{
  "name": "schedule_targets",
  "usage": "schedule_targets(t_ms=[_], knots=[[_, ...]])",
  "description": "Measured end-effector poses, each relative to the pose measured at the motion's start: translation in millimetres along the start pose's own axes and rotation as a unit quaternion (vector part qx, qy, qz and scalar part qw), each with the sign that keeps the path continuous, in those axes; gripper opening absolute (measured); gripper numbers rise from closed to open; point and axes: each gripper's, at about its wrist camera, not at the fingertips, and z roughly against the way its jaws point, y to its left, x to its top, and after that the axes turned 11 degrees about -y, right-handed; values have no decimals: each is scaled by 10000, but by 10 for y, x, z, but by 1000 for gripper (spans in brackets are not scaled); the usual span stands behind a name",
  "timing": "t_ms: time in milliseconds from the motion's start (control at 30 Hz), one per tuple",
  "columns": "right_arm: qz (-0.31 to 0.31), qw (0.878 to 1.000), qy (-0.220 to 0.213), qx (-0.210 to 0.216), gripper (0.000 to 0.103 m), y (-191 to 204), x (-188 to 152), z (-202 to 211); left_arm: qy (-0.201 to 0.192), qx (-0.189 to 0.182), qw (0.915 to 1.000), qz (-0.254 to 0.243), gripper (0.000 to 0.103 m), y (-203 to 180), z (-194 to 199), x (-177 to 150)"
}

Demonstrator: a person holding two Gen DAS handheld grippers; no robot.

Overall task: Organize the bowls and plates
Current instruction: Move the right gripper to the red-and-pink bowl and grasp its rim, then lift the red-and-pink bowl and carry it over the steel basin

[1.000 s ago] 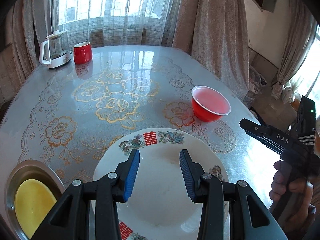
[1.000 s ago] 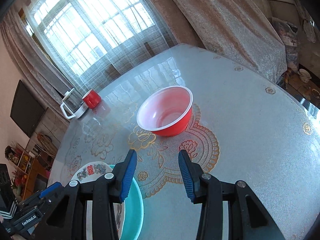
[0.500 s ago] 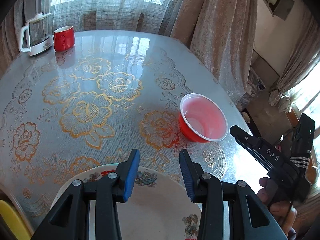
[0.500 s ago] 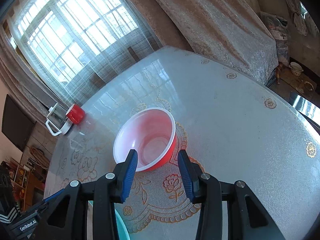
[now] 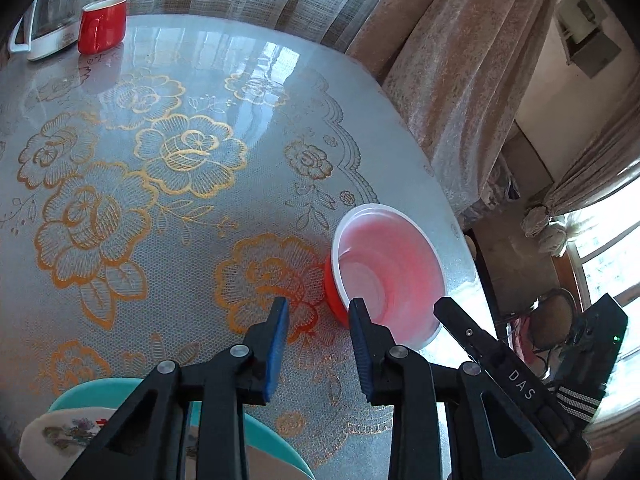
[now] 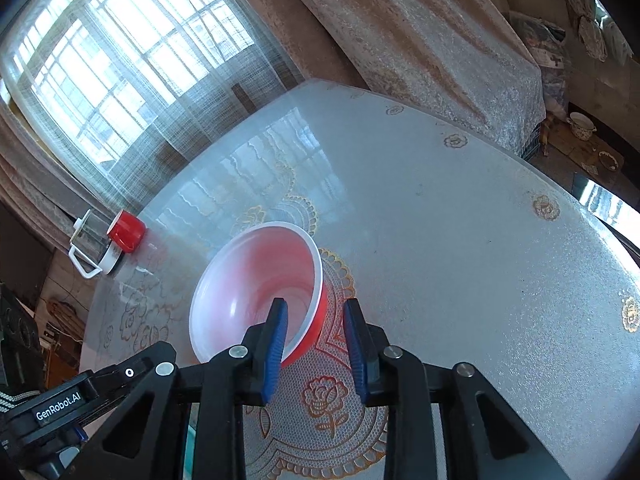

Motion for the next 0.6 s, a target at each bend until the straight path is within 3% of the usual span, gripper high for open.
schedule_targets(t_ms=[67, 167, 267, 600], knots=[[-77, 10000, 58, 5, 29, -24, 0, -46, 55, -35, 9999, 80, 30, -16, -74, 2], [-146, 9997, 153, 116, 19, -29, -38, -85, 191, -148, 9996, 110, 30, -76, -180, -15], [-44, 9997, 168, 160, 15, 19, -76, -76, 265, -240, 9993, -69, 14, -157, -231, -59], [-15, 9991, 270, 337, 15, 99, -160, 37, 19, -178, 9992, -345, 13, -147, 13, -133]])
